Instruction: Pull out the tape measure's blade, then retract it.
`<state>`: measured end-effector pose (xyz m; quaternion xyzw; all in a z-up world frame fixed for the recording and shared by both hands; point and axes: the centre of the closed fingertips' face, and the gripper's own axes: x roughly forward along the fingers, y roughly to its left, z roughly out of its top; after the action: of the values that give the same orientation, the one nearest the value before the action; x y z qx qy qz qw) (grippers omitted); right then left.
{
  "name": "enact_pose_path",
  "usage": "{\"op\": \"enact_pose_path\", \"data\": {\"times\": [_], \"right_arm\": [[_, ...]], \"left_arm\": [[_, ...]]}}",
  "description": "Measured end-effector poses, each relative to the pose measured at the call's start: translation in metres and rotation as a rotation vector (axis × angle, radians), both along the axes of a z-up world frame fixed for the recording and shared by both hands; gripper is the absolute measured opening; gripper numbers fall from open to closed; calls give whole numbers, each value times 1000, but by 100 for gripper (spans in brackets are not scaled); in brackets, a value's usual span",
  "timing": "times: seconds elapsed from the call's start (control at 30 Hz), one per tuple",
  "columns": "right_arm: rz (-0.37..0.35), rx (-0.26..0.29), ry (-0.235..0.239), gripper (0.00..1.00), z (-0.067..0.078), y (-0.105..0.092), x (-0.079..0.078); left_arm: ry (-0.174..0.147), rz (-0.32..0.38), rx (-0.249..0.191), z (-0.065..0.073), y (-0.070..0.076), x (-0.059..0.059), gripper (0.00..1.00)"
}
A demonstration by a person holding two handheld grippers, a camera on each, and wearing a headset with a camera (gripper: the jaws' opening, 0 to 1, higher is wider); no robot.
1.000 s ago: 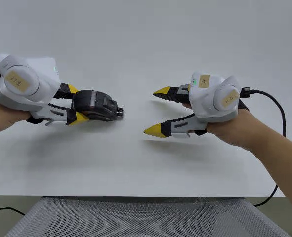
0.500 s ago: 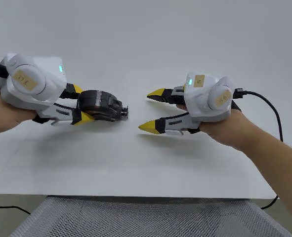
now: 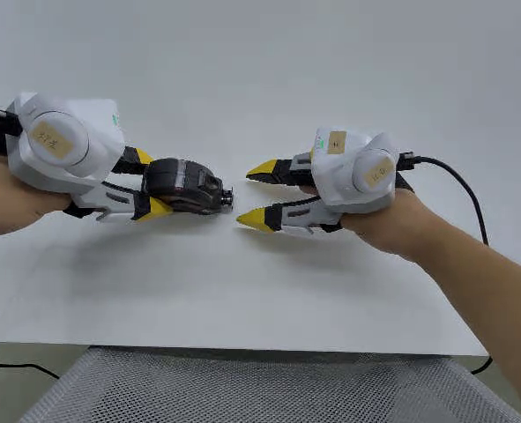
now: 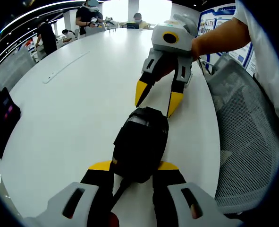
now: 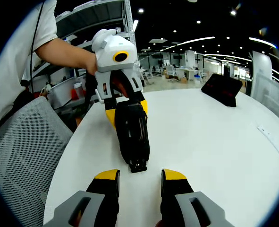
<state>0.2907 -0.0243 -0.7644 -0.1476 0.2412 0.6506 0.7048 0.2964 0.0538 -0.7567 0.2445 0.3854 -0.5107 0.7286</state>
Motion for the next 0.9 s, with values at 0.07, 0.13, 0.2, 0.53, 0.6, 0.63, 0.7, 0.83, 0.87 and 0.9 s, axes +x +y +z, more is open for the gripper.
{"op": "enact_pose_path", "data": {"times": [0.07, 0.13, 0.2, 0.53, 0.6, 0.63, 0.7, 0.83, 0.87, 0.9], "right_arm": [[3, 1, -1, 29, 0, 2, 0], [8, 1, -4, 29, 0, 5, 0], [16, 3, -6, 27, 0, 7, -1], [32, 6, -15, 20, -3, 14, -1], [37, 2, -21, 19, -4, 15, -1], [41, 2, -23, 19, -4, 16, -1], [45, 1, -26, 17, -4, 16, -1], [54, -2, -30, 16, -7, 17, -2], [54, -4, -31, 15, -7, 17, -2], [58, -6, -33, 15, -9, 17, -2]], "left_arm": [[1, 2, 0, 0, 0, 0, 26], [1, 4, 0, 0, 0, 0, 26], [2, 6, 0, 0, 0, 0, 26], [4, 6, -1, 0, -1, 0, 27], [4, 6, -1, 0, -1, 0, 27], [4, 6, -2, 0, -1, 0, 27], [4, 6, -1, 0, -1, 0, 27], [5, 4, -1, 0, -1, 0, 27], [6, 4, -1, 0, -1, 0, 27], [7, 3, 0, 0, -1, 0, 27]]}}
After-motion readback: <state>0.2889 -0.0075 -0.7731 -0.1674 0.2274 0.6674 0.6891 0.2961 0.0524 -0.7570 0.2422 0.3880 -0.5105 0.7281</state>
